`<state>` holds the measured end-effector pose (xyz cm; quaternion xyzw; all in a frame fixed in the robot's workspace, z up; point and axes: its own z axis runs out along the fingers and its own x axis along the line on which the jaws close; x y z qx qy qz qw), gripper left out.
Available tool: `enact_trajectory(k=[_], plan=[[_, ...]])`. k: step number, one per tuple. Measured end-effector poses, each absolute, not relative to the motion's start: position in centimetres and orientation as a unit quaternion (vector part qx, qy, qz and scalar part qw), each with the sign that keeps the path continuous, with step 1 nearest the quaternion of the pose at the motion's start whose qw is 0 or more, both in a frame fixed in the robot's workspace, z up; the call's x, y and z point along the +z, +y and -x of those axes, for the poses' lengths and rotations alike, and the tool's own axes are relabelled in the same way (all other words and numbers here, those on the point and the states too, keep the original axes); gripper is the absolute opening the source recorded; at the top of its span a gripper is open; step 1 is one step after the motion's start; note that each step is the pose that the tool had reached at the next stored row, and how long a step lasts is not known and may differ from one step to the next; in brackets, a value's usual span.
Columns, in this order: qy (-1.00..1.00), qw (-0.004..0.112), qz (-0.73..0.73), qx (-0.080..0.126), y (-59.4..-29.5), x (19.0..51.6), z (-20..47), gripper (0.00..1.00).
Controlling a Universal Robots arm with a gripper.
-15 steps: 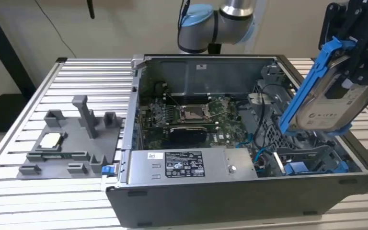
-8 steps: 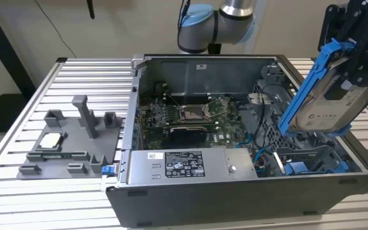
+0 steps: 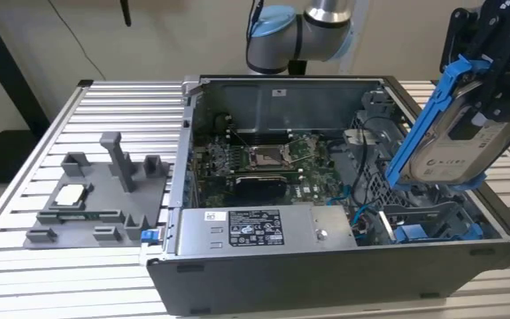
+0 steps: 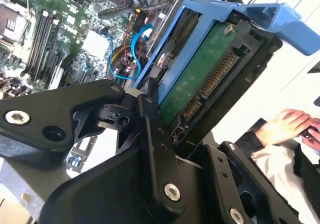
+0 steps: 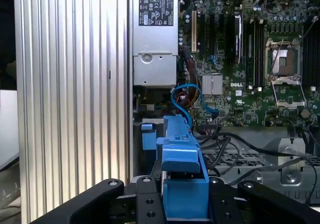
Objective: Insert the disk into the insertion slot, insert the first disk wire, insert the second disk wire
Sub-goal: 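Insert the disk into the insertion slot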
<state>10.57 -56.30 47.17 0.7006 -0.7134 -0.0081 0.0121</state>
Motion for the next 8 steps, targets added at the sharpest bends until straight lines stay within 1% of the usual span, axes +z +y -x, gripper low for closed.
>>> enact_trajectory(k=[8], plan=[[-0.713,0.012,-0.701,-0.008,-56.30,46.32,-10.64,0.33]])
